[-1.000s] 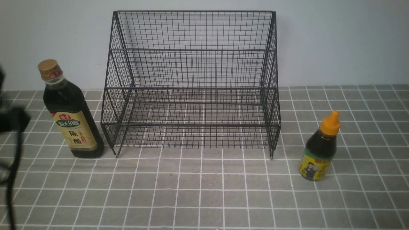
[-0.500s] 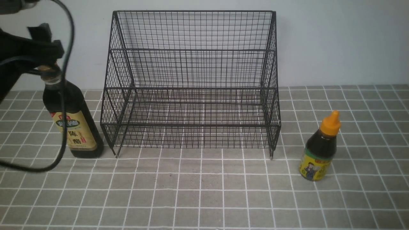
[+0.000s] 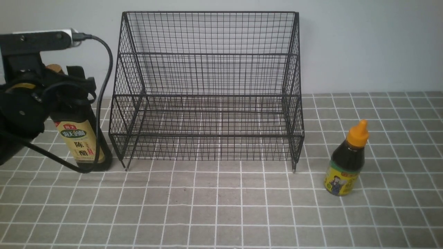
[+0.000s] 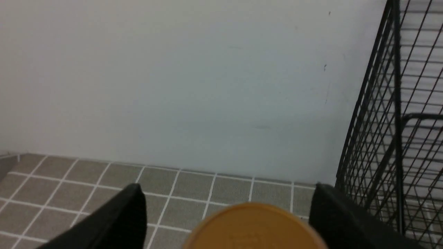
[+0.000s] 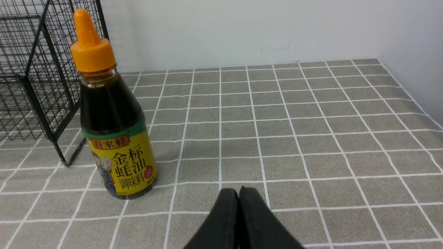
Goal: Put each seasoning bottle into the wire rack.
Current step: Use the left arm to grab the condiment bottle closest to it, then use the left arm to put the condiment bottle back on the shelf
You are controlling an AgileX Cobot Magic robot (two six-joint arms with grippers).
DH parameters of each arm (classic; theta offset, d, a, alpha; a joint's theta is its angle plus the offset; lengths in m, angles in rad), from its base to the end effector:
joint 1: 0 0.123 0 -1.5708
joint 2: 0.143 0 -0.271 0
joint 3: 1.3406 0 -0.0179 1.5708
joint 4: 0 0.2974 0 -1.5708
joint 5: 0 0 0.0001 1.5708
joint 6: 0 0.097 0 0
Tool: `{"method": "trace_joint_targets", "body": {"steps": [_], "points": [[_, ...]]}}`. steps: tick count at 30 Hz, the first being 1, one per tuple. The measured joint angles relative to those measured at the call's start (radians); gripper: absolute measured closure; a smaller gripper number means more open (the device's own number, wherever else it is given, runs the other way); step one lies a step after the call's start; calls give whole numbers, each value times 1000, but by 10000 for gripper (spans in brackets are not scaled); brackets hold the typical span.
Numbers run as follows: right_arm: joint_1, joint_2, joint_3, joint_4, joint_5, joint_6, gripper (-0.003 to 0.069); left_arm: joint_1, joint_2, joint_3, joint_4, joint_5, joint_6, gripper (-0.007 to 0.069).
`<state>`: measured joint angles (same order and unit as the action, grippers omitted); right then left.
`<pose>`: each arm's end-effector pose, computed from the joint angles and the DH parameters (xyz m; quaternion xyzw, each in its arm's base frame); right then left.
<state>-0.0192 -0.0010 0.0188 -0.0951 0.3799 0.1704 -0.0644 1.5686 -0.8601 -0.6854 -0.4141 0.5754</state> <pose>0.1194 -0.0057 0.1703 0.0512 0.8058 0.0043 0.5900 0.3809 0.0001 0.2056 -0.0777 0.7961 0.0640 0.5967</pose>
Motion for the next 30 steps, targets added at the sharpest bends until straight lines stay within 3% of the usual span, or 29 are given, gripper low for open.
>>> {"method": "trace_joint_targets", "body": {"steps": [3,5,14,22,30], "points": [[0,0,0,0,0,0,673,0,5,0,21,-21,-9,285],[0,0,0,0,0,0,673,0,2,-2,22,-20,-22,319],[0,0,0,0,0,0,673,1,-119,-9,22,44,31,321],[0,0,0,0,0,0,673,-2,-294,-209,26,159,71,321],[0,0,0,0,0,0,673,-126,-278,-383,-57,211,77,321]]}}
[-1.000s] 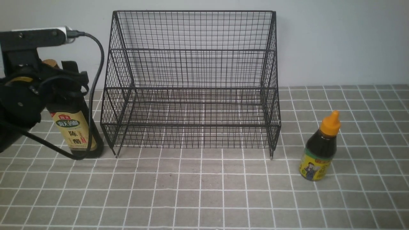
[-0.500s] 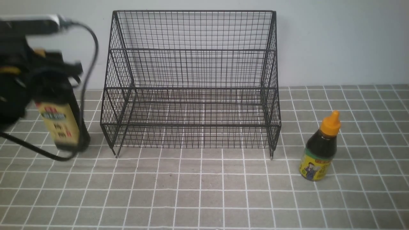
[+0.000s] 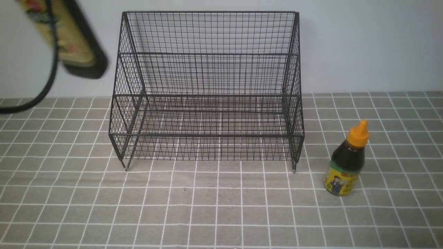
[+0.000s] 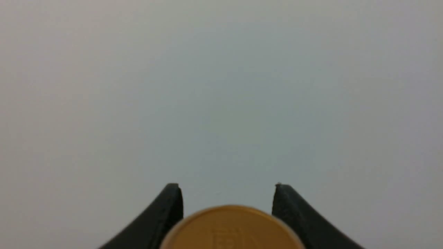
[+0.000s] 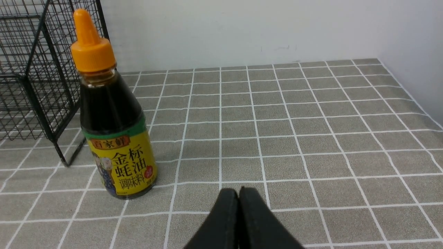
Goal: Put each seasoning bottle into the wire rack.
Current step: Use the left arm to put the condiment bottle back on the shelf
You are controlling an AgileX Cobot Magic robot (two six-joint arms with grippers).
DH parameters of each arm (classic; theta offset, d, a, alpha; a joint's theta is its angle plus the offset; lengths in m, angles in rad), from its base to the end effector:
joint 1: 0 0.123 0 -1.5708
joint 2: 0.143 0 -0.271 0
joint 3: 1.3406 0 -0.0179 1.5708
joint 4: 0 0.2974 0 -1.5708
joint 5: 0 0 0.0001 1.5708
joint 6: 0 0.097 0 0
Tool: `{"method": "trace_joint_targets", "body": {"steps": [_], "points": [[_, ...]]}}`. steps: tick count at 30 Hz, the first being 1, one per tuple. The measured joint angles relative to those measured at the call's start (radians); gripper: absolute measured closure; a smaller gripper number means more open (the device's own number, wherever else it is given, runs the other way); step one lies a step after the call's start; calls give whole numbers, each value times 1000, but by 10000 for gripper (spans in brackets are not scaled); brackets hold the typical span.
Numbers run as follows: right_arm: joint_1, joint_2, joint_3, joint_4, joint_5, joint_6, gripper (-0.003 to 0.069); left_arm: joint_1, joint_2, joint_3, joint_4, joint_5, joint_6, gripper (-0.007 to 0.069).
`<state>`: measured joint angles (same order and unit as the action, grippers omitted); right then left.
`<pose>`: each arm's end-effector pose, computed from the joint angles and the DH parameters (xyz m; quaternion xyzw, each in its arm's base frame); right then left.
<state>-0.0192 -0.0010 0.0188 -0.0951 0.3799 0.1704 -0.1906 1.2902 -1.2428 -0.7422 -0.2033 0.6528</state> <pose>0.1194 -0.0057 0.1703 0.0512 0.8058 0.0043 0.5900 0.3497 -0.0541 0.4393 -0.0173 0.6371 -0.0603 0.7682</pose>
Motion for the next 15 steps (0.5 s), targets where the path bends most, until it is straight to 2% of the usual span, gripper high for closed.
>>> {"method": "trace_joint_targets", "body": {"steps": [7,15], "points": [[0,0,0,0,0,0,673,-111,128,-69,-82,-68,50,321],[0,0,0,0,0,0,673,-165,305,-119,-330,-228,311,321]]}}
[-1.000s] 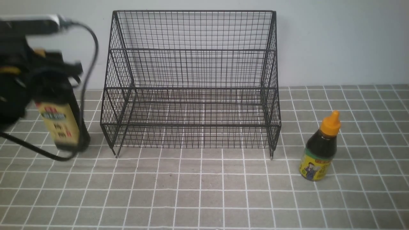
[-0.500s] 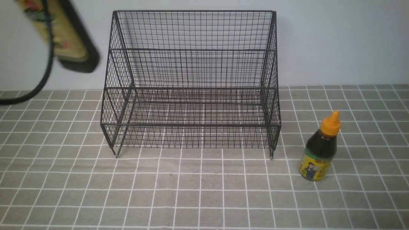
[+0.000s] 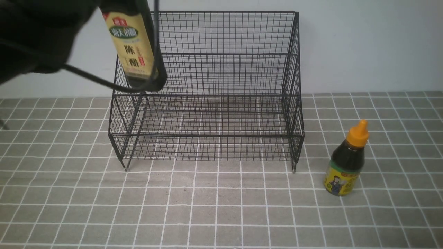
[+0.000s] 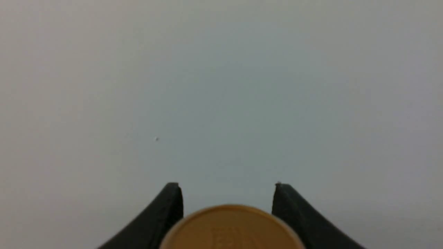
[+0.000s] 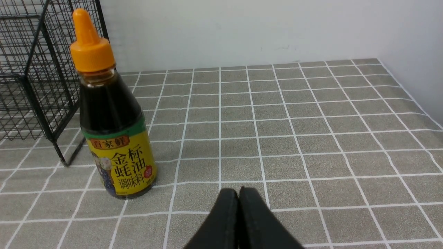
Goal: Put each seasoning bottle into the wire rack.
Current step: Use the left arm to put the condiment bottle back on the shelf
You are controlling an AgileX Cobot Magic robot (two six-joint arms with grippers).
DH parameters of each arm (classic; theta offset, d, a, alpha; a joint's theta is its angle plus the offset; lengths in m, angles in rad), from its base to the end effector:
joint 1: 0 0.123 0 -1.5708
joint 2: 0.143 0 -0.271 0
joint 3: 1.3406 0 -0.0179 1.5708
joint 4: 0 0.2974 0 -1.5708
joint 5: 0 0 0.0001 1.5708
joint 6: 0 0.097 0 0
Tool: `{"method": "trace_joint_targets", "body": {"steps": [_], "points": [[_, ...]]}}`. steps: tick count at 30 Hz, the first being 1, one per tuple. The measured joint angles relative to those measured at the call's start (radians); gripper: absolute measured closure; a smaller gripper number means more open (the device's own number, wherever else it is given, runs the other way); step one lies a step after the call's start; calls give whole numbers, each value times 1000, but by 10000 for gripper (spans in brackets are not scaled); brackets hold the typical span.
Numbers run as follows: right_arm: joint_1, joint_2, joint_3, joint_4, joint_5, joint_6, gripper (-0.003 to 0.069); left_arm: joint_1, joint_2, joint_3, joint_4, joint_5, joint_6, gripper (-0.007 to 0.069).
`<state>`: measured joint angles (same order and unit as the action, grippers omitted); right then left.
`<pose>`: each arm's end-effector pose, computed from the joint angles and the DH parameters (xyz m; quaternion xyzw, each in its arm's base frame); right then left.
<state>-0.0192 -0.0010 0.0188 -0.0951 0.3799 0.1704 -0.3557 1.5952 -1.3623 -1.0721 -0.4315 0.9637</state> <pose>0.1194 -0.0057 0.1703 0.0512 0.8058 0.0043 0.5900 0.4174 -0.1171 0.3711 -0.0391 0.6822 -0.0262 0.7296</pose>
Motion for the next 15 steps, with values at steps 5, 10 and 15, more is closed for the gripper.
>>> {"method": "trace_joint_targets", "body": {"steps": [5,10,15], "points": [[0,0,0,0,0,0,673,-3,47,-15,-29,-82,43,321],[0,0,0,0,0,0,673,-5,51,-17,-40,-117,43,321],[0,0,0,0,0,0,673,-6,59,-19,-39,-151,32,321]]}}
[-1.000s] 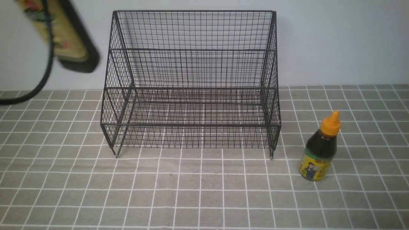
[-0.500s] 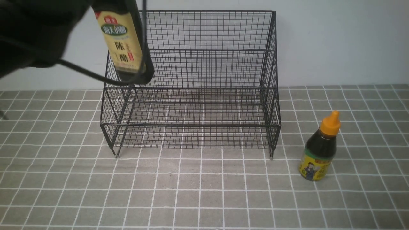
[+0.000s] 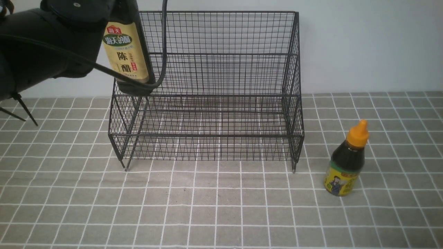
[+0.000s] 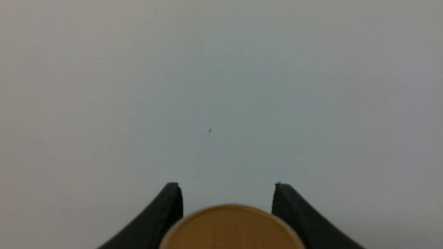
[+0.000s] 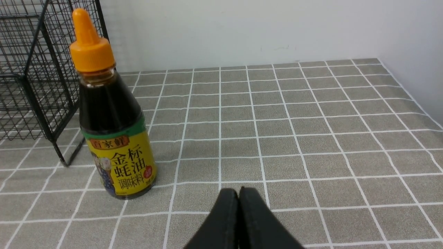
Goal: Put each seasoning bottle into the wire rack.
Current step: Use the left arm to put the condiment bottle back on the shelf
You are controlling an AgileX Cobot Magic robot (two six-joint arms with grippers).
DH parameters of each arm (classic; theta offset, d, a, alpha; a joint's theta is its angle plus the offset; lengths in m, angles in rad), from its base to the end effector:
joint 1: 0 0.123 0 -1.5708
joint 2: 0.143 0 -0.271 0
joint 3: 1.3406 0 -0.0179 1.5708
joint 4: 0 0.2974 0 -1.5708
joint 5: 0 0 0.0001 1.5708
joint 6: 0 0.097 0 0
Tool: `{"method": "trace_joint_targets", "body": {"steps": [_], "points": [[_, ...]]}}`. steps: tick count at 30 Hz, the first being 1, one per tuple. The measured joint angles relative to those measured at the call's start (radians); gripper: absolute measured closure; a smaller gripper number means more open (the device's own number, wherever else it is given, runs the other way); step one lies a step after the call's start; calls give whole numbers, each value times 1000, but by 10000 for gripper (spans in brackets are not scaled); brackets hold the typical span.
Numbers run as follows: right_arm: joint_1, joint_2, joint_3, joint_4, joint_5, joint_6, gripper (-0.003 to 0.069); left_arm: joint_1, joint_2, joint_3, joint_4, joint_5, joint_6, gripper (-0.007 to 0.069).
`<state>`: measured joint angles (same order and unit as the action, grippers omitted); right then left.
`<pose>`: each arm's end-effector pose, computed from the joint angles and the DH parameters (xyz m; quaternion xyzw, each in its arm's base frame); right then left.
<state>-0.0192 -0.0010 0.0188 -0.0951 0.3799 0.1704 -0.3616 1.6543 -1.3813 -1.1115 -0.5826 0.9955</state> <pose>0.1194 -0.0057 0.1703 0.0512 0.8058 0.0043 0.5900 0.4289 -0.1112 0.3580 -0.0828 0.6711 0.0247 0.7363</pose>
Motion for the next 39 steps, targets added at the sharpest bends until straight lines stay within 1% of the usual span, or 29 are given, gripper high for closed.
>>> {"method": "trace_joint_targets", "body": {"steps": [5,12,19,22,24,27,29,32,37,39], "points": [[0,0,0,0,0,0,673,0,33,-33,4,-24,-45,321],[0,0,0,0,0,0,673,0,79,-43,9,-18,-53,321],[0,0,0,0,0,0,673,0,142,-43,6,40,-50,321],[0,0,0,0,0,0,673,-1,181,-43,-23,60,-2,321],[0,0,0,0,0,0,673,-1,203,-43,-65,62,36,321],[0,0,0,0,0,0,673,-1,222,-43,-123,69,62,321],[0,0,0,0,0,0,673,-1,224,-46,-132,70,72,322],[0,0,0,0,0,0,673,-1,223,-48,-151,80,118,316],[0,0,0,0,0,0,673,-1,207,-56,-170,80,255,243],[0,0,0,0,0,0,673,-1,188,-56,-224,83,336,197]]}}
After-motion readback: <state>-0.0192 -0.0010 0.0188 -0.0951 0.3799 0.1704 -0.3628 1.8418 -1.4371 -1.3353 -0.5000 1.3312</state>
